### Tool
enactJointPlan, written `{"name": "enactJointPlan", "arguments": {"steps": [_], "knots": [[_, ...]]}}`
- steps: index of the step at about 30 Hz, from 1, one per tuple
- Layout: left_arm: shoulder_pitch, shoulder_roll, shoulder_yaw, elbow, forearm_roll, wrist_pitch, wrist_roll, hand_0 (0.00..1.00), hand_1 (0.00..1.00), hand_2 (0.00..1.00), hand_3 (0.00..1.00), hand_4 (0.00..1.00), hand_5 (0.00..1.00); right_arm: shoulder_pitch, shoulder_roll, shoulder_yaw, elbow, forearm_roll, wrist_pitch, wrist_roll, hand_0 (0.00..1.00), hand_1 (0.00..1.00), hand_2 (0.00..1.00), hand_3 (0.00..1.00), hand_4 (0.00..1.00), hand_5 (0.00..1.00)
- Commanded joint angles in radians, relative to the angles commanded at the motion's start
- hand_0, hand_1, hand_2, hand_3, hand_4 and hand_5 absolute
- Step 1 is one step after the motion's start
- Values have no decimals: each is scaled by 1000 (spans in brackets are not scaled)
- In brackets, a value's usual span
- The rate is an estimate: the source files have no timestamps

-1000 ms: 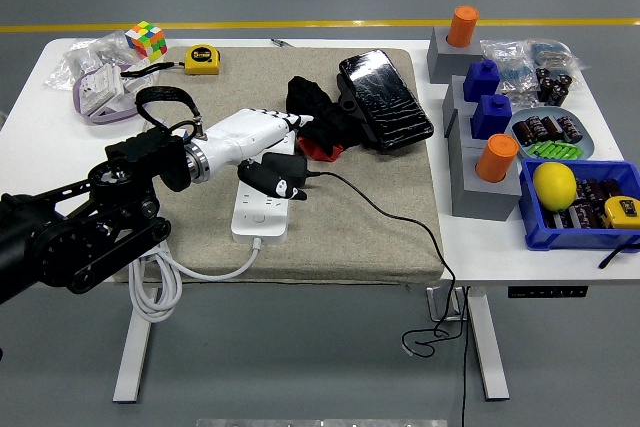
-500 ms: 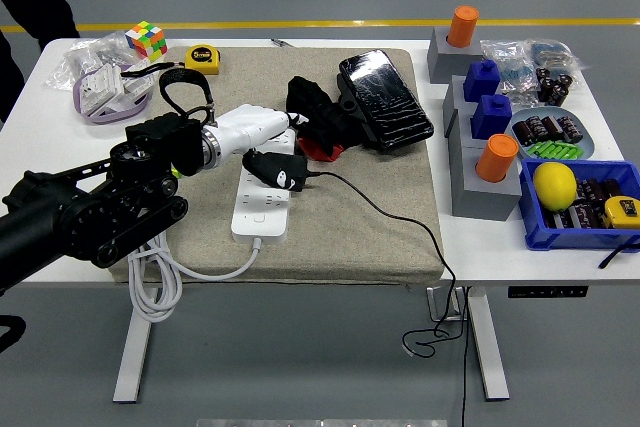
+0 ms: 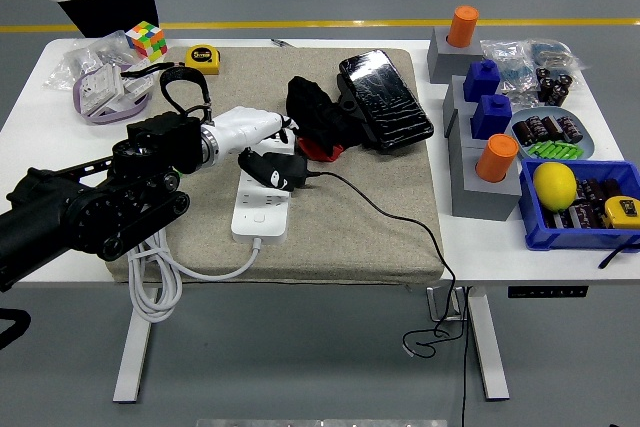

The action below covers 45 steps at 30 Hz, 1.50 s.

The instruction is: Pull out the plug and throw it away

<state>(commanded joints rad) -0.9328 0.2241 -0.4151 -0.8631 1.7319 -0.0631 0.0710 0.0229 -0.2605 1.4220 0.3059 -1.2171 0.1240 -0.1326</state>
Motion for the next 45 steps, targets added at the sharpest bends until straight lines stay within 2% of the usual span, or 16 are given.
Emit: {"name": "enactJointPlan", "arguments": {"steps": [1,6,7,12,13,18,19,24,25,30,31,45], "knots": [[1,-1,3,2,0,-2,1,595,681,686,776,937,233,0,0,1,0,0,0,0,626,665,690,632,990,557],[6,-5,9,13,-2,-5,3,595,681,686,776,937,233,-2,2,2,-1,-4,2,0,626,665,690,632,990,557],[6,-6,10,14,-3,-3,3,569,666,610,658,916,136,-2,2,2,-1,-4,2,0,625,665,690,632,990,556],[5,-10,16,21,-10,18,-12,569,666,610,658,916,136,0,4,4,-1,-3,2,0,625,665,690,632,990,556],[3,-12,19,26,-12,24,-16,477,562,531,562,826,19,1,4,5,-1,-3,1,0,626,665,689,632,990,555],[-4,-20,25,36,-29,39,-23,477,562,531,562,826,19,4,2,3,0,-4,1,1,626,665,689,632,990,555],[-5,-21,27,37,-32,41,-25,428,528,523,557,793,2,3,1,0,0,-4,1,1,625,665,690,631,990,553],[-9,-24,40,51,-42,46,-31,428,528,523,557,793,2,3,1,-7,-1,-3,1,1,625,665,690,631,990,553],[-9,-25,43,53,-41,47,-36,413,506,511,556,765,2,3,0,-9,-1,-2,2,1,626,665,689,631,991,553],[-9,-22,53,56,-33,68,-75,413,506,511,556,765,2,2,-4,-14,-1,-1,1,0,626,665,689,631,991,553],[-9,-21,51,54,-30,76,-82,391,486,490,549,731,2,2,-5,-15,-1,-1,1,0,625,665,689,631,990,552],[-12,-17,18,-17,-2,108,-91,388,472,471,554,733,2,0,-9,-25,0,2,0,1,625,664,689,629,989,551]]}}
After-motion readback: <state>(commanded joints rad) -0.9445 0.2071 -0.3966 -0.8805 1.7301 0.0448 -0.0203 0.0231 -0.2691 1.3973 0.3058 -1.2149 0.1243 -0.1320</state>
